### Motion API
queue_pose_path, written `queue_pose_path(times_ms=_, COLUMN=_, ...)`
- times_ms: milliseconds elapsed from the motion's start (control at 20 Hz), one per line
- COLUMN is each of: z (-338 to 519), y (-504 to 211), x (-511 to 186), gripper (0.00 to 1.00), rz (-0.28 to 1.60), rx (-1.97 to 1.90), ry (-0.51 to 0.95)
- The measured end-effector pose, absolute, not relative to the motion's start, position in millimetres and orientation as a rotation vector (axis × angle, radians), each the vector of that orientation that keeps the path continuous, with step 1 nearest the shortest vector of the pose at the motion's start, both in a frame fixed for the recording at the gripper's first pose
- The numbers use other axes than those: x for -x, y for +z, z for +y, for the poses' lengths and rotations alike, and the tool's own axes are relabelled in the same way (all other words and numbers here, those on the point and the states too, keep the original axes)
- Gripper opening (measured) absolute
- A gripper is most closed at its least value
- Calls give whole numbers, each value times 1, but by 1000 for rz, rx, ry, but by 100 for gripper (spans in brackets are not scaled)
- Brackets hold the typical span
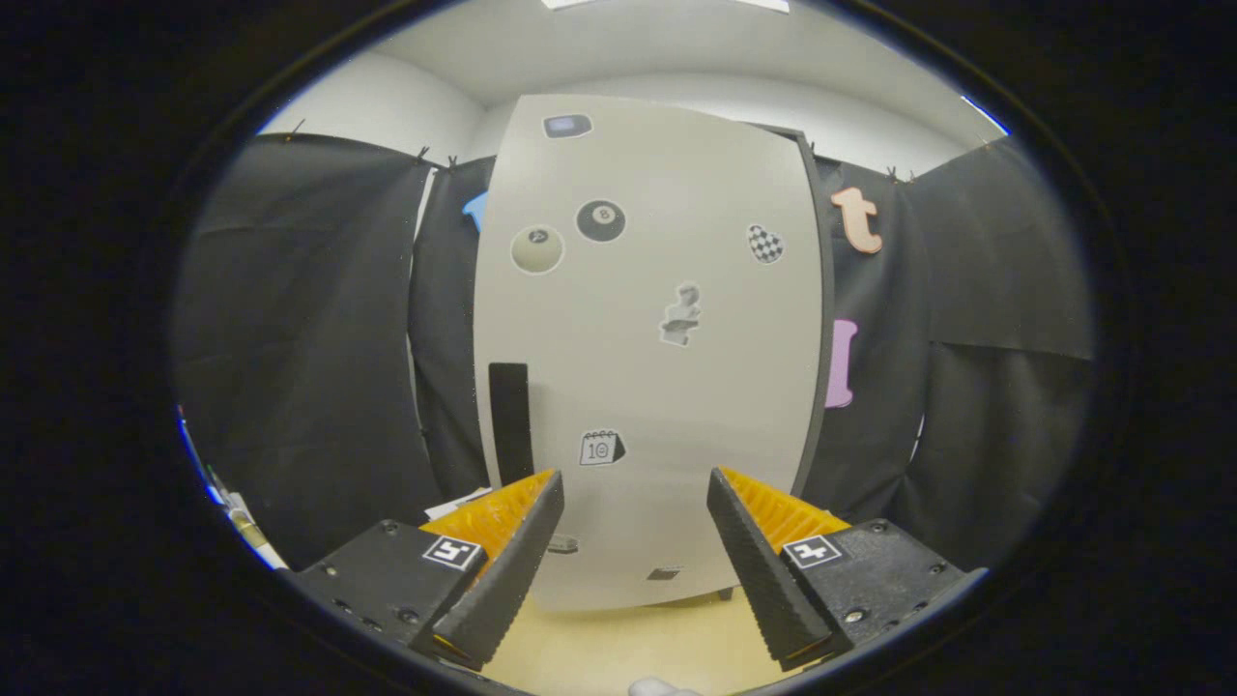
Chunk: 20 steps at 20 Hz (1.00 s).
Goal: Open the shoe cabinet door, grab the shoes and put them into the shoe cabinet, then close the shoe cabinet door.
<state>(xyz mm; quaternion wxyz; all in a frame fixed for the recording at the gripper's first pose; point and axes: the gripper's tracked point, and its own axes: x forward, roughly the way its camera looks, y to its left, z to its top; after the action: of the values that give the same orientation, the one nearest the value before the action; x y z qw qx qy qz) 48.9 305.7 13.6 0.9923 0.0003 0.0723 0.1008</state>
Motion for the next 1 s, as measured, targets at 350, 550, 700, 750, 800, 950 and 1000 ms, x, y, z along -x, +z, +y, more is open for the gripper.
queue_pose_path(times_ms=350, z=217, y=37, x=-21, gripper=98, rz=105, rx=-19, ry=130)
queue_pose_path(times_ms=550, z=162, y=44, x=1, gripper=98, rz=94, rx=-41, ry=86)
queue_pose_path(times_ms=700, z=129, y=44, x=11, gripper=98, rz=99, rx=-47, ry=64)
queue_pose_path(times_ms=750, z=120, y=44, x=14, gripper=98, rz=95, rx=-46, ry=57)
queue_pose_path(times_ms=800, z=113, y=44, x=16, gripper=98, rz=96, rx=-41, ry=50)
queue_pose_path(times_ms=950, z=102, y=41, x=22, gripper=98, rz=95, rx=-34, ry=48)
queue_pose_path(times_ms=1000, z=100, y=40, x=25, gripper=98, rz=96, rx=-33, ry=50)
